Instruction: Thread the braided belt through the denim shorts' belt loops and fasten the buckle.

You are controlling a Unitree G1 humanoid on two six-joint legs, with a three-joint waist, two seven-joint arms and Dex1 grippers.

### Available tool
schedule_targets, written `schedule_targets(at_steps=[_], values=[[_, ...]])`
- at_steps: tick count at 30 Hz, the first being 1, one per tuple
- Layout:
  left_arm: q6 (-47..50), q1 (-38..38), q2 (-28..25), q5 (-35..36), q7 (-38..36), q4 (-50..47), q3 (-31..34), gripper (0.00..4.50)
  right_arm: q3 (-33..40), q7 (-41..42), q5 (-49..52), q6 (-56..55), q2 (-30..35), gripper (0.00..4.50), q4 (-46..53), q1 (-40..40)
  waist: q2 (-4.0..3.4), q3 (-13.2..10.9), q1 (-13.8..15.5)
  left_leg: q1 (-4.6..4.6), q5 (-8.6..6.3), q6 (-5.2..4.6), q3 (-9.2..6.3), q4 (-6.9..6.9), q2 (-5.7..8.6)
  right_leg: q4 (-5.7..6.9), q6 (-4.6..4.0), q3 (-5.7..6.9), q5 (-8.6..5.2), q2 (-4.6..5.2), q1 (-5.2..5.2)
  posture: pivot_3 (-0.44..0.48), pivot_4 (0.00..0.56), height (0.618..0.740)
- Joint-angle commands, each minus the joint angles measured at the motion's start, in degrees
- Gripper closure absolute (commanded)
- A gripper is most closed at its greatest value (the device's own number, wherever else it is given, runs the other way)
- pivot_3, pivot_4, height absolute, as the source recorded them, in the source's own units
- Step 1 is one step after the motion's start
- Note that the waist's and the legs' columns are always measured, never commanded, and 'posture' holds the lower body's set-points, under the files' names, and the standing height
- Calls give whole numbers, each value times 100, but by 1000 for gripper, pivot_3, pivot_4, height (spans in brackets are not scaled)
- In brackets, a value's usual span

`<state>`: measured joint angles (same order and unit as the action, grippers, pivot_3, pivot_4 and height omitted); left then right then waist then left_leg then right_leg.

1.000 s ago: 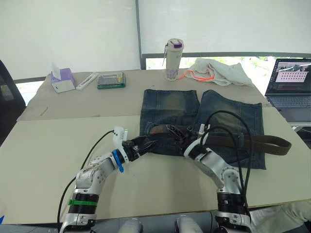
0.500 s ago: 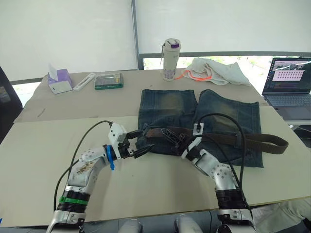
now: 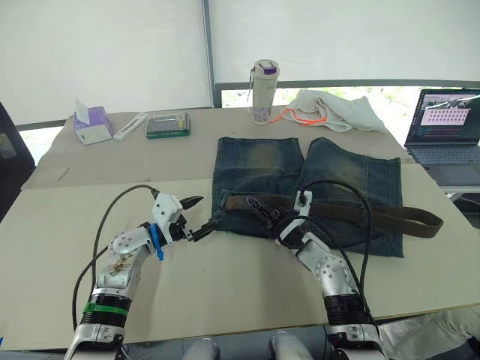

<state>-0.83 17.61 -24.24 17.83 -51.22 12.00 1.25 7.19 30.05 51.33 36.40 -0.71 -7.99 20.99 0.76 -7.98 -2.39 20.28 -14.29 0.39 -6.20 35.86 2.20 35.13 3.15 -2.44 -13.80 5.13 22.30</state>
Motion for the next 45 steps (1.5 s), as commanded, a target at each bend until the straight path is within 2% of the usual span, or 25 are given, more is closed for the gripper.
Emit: schedule_targets(at_steps=[1,5,9,13,21,25,29,33,36,39,45], values=[[7,-42,59,28,57,-104,27,35,59,-68,12,109,-36,4500,-25,150,0,0,0,0,0,0,-1,0,0,0,0,0,0,0,1,0,150,740],[33,-158,103,34,65,-188,-11,35,-65,-249,-715,-499,-93,4500,-402,297,-1,0,-8,-3,0,0,2,-1,0,3,0,0,0,0,2,0,150,740],[103,-242,131,70,58,-247,-7,35,-92,-274,-896,-577,-235,4500,-519,364,0,1,-6,-4,0,0,5,0,0,4,0,0,0,0,0,0,150,740],[128,-259,146,74,70,-244,-8,35,-535,-364,-1640,-686,-102,4500,-836,439,0,4,-16,-7,0,0,5,1,0,6,0,0,0,0,-1,0,150,740],[175,-230,185,71,65,-230,-17,35,-542,-765,-1874,-47,-56,4500,-981,695,8,27,-17,-12,0,0,2,1,-2,10,-2,0,1,-1,-2,0,150,740],[199,-223,201,80,65,-215,-1,35,-457,-1349,-2036,143,-129,4500,-966,825,9,29,-16,-12,0,0,0,1,-2,11,-2,0,1,0,-2,0,150,740],[215,-203,220,90,79,-196,14,35,-359,-1537,-1913,402,-258,4500,-818,913,12,31,-11,-12,0,1,-3,1,-1,12,-2,0,1,0,-2,0,150,740],[255,-165,260,132,151,-164,72,35,-667,-1748,-2228,715,-159,4500,-621,1013,11,31,-11,-12,0,1,-4,0,0,11,-2,0,1,1,-1,0,150,740],[282,-140,279,173,211,-154,136,35,-576,-1687,-2032,760,-319,4500,-359,1081,11,31,-11,-10,0,0,-4,0,1,10,-2,0,1,2,1,0,150,740],[321,-135,292,216,285,-154,206,35,-7,-1621,-1241,1029,-723,4500,-220,1109,10,30,-16,-7,0,1,-5,0,0,10,-3,0,1,3,4,0,150,740],[636,-40,283,263,673,4,421,35,358,-1249,-583,1123,-798,4500,-134,1026,8,28,-15,-4,-1,1,-5,-4,-1,11,-4,0,2,2,13,0,150,740]])
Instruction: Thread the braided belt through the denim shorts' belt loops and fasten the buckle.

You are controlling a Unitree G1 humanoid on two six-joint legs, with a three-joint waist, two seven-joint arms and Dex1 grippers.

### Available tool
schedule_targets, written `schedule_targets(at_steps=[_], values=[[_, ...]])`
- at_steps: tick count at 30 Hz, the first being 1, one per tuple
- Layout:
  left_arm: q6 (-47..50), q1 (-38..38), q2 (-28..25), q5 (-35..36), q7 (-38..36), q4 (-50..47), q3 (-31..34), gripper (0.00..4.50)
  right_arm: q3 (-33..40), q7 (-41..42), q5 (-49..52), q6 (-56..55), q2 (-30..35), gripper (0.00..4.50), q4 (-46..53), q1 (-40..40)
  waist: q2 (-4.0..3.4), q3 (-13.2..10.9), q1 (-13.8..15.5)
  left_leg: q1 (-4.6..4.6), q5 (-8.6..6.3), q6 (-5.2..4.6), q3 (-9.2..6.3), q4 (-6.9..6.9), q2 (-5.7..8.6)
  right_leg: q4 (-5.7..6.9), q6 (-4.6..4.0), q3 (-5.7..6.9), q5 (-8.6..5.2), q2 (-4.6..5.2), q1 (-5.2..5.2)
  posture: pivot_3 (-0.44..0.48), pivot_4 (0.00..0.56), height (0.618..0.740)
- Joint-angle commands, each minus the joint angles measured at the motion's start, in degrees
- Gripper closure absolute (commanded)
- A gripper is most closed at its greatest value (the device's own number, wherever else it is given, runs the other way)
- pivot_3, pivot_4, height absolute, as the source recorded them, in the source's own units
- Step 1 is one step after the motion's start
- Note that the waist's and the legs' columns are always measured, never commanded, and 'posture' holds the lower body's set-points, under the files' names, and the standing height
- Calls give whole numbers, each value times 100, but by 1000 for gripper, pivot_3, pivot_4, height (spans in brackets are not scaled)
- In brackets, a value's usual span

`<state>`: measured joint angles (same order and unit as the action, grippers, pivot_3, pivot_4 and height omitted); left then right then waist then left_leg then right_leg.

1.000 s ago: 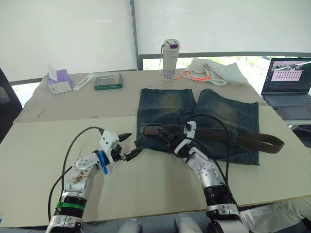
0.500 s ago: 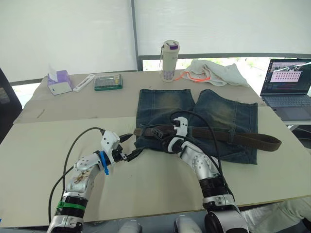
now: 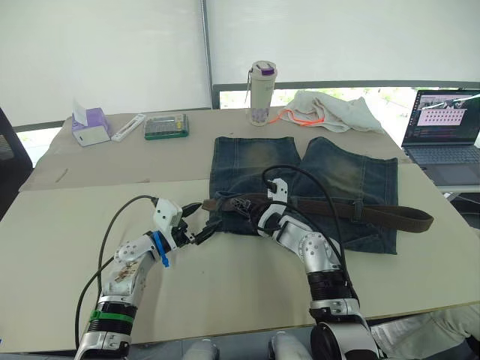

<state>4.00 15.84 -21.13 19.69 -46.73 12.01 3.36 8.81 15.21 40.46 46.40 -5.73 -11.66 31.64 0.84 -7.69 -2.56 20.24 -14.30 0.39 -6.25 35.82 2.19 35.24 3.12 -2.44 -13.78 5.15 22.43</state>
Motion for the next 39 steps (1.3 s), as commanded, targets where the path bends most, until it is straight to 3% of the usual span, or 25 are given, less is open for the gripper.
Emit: schedule_targets(at_steps=[1,6,14,19,27,33,39], values=[[226,162,-33,74,280,44,231,35,190,306,564,124,-270,4500,261,-52,0,0,4,0,0,0,0,0,0,0,0,0,0,0,0,0,150,740],[945,299,108,545,386,-29,447,35,-104,451,260,-130,-99,4500,244,-160,0,0,1,1,0,0,5,1,1,1,0,1,0,0,0,0,150,740],[3124,609,394,2298,329,84,1131,35,-311,779,147,-190,-92,4500,262,-214,0,0,-16,1,0,0,2,2,-1,6,1,1,0,-3,2,0,150,740],[3766,949,488,2727,476,578,1476,35,-311,1004,258,-112,-77,4500,439,-299,1,0,-18,0,0,0,6,4,1,7,1,4,-1,-3,1,0,150,740],[4233,760,527,2938,311,296,1462,35,-267,982,254,-100,-52,4500,468,-344,1,0,-8,1,0,1,3,3,0,6,0,2,0,-1,6,0,150,740],[4114,824,681,3137,633,284,1898,1828,-268,895,163,-117,-22,4500,406,-360,1,0,-3,1,-2,4,3,2,0,4,0,1,0,1,6,0,150,740],[4188,684,704,3158,670,122,1936,4036,-206,809,79,-194,-6,4500,288,-331,1,0,3,1,-2,5,4,3,2,3,0,1,0,3,5,0,150,740]])
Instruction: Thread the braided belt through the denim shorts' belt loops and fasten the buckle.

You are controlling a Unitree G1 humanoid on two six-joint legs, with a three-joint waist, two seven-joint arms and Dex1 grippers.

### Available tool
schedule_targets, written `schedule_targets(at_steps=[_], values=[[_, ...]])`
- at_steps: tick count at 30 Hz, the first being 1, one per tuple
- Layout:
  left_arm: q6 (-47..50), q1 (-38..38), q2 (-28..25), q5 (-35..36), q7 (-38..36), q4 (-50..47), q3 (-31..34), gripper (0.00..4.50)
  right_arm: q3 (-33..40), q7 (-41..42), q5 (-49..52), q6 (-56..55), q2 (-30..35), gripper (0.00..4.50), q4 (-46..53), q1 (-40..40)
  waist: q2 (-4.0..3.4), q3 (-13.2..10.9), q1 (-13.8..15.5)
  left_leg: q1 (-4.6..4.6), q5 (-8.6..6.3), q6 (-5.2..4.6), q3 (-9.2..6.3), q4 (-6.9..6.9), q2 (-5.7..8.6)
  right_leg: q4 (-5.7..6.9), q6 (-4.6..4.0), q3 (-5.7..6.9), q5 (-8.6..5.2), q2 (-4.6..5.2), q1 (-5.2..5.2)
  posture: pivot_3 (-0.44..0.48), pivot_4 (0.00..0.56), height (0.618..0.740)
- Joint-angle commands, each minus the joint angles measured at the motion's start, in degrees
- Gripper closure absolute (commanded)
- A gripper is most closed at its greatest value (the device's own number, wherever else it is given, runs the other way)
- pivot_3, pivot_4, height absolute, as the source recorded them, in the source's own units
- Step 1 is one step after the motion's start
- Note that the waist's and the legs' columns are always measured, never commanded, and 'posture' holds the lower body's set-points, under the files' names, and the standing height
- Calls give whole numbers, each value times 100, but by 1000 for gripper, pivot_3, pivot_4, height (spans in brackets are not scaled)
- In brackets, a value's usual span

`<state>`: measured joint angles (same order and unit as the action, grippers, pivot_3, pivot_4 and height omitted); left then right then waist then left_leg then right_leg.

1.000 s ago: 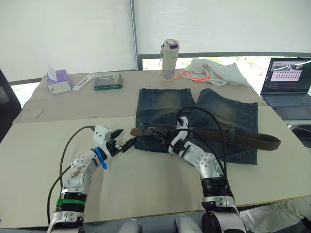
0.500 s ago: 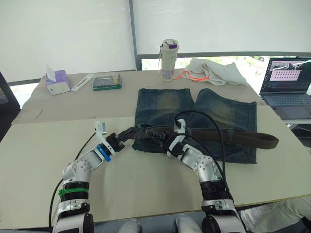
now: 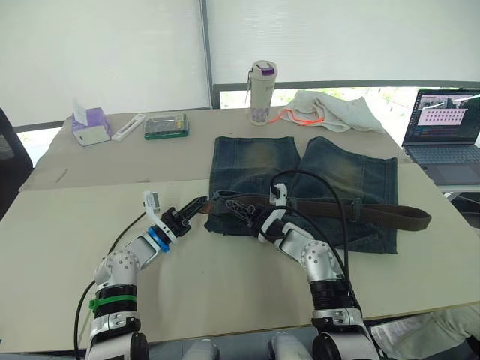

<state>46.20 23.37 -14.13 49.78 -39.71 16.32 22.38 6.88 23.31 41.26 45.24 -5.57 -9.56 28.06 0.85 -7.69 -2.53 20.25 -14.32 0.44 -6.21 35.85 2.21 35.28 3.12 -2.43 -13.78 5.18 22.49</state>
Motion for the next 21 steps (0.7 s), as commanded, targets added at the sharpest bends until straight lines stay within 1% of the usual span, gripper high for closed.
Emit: schedule_targets(at_steps=[1,2,4,5,7,9,11,12,13,14,15,18,21], values=[[-27,-100,15,135,-40,-352,8,4310,-6,-17,-14,-90,-23,4500,73,32,0,0,0,0,0,0,0,0,0,0,0,0,0,0,0,0,150,740],[-30,-121,31,125,-38,-382,-11,4413,1,-28,-16,-90,-27,4500,73,32,0,0,0,0,0,1,0,0,0,-1,0,0,0,0,0,0,150,740],[-48,-143,47,82,-49,-413,-55,4500,-37,-8,-114,-184,-2,3679,84,33,0,0,1,0,-1,1,0,0,0,-1,0,0,0,0,0,0,150,740],[-64,-145,53,65,-48,-416,-64,4500,-59,-53,-259,-374,5,3372,83,31,0,0,2,0,-1,1,0,0,0,-2,0,0,0,0,0,0,150,740],[-139,-115,68,19,8,-368,-41,4500,-84,119,-239,-323,124,2669,207,-24,0,0,9,0,-1,1,1,0,1,-2,0,0,0,1,0,0,150,740],[-134,-19,31,15,148,-210,64,4500,-253,379,-252,-167,495,1977,682,-260,0,0,25,1,-1,2,1,1,2,-6,0,1,0,2,-2,0,150,740],[-318,34,-103,-201,239,-114,59,4500,-495,612,-427,-115,1097,1357,1278,-539,0,0,46,4,-2,4,2,2,4,-11,0,2,0,4,-5,0,150,740],[-476,47,-205,-355,255,-94,34,4500,-470,770,-342,-24,1440,953,1657,-698,0,0,41,6,-2,4,2,3,9,-12,1,3,0,7,-4,0,150,740],[-587,57,-275,-455,262,-76,15,4500,-445,876,-262,41,1674,654,1916,-808,1,-1,47,5,-2,5,7,4,8,-15,2,1,0,7,-6,0,150,740],[-672,84,-355,-524,301,-60,42,4500,-271,993,-36,159,1945,262,2238,-941,3,-2,46,8,-2,6,9,4,11,-17,2,2,0,9,-6,0,150,740],[-733,105,-408,-564,326,-43,58,4500,-150,1062,129,241,2135,19,2456,-1033,5,-3,45,6,-3,6,12,5,9,-19,2,2,0,7,-9,0,150,740],[-1040,118,-579,-864,364,-53,-17,4500,328,1362,245,94,2873,19,2881,-1348,8,-5,42,5,-3,6,17,3,5,-21,4,8,-2,3,-14,0,150,740],[-1290,104,-775,-1134,383,-165,-70,4500,1261,1425,-212,-203,3979,19,2511,-1768,14,-9,67,4,-3,6,28,4,6,-27,6,13,-3,4,-22,0,150,740]])
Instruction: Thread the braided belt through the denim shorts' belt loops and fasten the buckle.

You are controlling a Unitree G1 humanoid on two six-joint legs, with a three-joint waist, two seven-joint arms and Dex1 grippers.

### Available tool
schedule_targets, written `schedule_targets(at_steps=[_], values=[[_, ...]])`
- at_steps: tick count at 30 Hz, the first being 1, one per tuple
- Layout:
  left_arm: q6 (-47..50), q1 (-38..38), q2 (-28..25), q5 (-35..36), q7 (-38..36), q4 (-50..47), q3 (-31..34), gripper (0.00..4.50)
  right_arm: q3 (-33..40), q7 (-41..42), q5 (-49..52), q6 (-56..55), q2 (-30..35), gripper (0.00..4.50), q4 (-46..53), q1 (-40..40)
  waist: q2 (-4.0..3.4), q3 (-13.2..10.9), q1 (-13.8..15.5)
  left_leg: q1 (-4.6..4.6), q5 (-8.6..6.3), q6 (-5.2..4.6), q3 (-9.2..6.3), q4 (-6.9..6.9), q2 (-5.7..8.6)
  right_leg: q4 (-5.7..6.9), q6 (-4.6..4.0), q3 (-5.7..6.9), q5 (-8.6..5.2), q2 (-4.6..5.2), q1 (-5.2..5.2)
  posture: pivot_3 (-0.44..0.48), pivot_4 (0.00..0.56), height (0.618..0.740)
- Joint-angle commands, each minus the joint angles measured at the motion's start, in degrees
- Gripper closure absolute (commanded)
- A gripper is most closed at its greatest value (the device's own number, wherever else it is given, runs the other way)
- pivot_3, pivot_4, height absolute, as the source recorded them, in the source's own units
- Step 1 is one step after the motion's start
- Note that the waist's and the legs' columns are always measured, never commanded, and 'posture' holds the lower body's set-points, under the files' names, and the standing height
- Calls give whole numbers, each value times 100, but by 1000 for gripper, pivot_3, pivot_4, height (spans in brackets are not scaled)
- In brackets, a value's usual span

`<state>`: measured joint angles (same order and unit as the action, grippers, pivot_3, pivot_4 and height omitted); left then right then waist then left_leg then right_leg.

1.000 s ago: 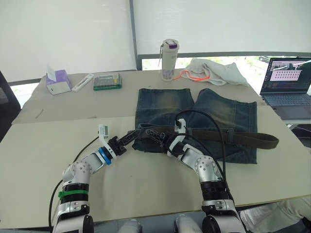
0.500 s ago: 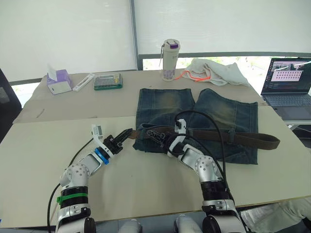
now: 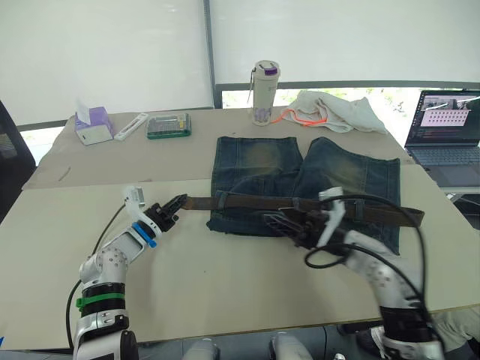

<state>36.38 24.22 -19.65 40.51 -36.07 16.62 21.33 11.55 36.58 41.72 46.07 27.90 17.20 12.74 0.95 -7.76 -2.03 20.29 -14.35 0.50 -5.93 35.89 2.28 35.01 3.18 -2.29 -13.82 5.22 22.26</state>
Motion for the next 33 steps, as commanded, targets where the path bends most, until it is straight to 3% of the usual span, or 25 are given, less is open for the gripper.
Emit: schedule_targets(at_steps=[1,7,11,18,22,33], values=[[-366,20,-259,-260,38,-202,28,4500,938,102,-367,-354,849,19,-295,-328,10,-6,33,0,0,0,4,0,1,0,0,-1,0,3,-1,0,150,740],[-981,170,-420,-785,458,316,85,4500,1382,-160,-949,-634,1438,19,-1167,-585,21,-12,113,0,0,0,15,3,1,-1,-1,-5,1,3,-2,0,150,740],[-2152,424,-647,-1700,1175,1335,48,4500,1311,-65,-1333,-818,1694,19,-1539,-819,22,-13,119,-1,0,0,16,2,-6,2,-2,-6,1,-2,-2,0,150,740],[-3374,888,-996,-2292,1995,2478,201,4500,1334,-15,-1276,-710,1666,19,-1561,-814,25,-14,135,-2,0,0,16,4,-2,1,-1,-6,2,2,-4,0,150,740],[-4008,1020,-1168,-2762,2244,2835,-29,4500,1165,33,-1335,-750,1634,19,-1708,-631,25,-14,131,0,0,0,17,3,-1,1,0,-6,1,2,-3,0,150,740],[-4250,1109,-1070,-3051,2771,3232,-72,4500,703,426,-1336,-556,1673,19,-2358,245,25,-14,128,-1,0,0,17,5,0,4,0,-5,3,3,-2,0,150,740]])
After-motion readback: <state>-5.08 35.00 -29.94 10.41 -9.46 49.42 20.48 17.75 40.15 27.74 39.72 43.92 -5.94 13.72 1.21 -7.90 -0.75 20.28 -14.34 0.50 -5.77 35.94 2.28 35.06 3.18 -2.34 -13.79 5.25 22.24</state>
